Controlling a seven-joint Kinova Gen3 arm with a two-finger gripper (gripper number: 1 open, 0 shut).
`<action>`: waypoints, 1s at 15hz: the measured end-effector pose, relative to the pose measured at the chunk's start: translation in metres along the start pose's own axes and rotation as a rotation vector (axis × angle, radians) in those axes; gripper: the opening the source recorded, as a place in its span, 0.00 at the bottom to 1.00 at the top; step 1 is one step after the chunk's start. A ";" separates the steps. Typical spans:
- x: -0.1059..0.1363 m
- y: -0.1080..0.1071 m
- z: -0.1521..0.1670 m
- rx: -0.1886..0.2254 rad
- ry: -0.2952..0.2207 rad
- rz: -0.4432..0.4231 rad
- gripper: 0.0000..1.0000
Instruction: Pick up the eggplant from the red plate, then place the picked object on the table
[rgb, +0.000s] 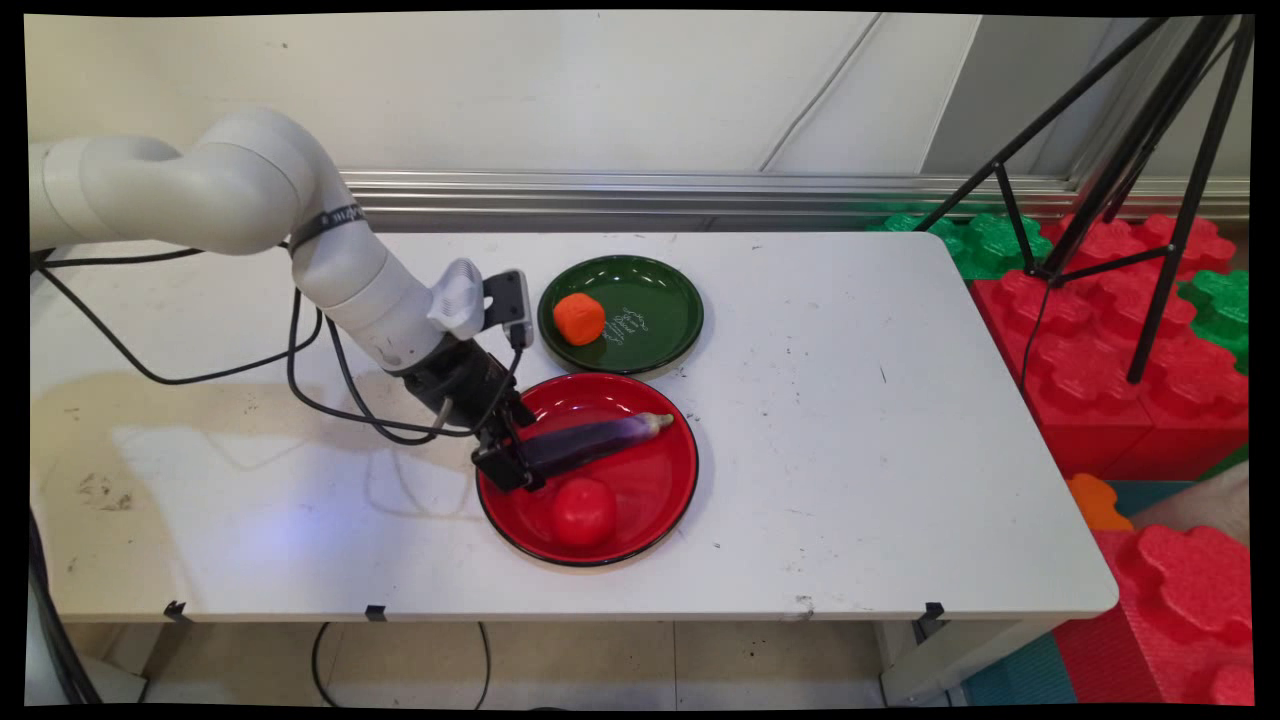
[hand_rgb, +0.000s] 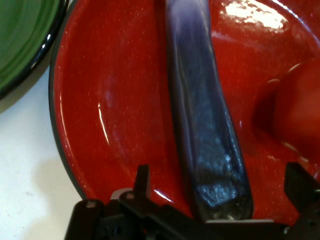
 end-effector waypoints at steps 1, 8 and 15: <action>0.000 0.000 0.002 0.002 -0.003 0.001 1.00; 0.002 0.002 0.010 0.020 -0.004 0.013 0.00; 0.005 0.001 0.010 0.031 0.005 0.015 0.00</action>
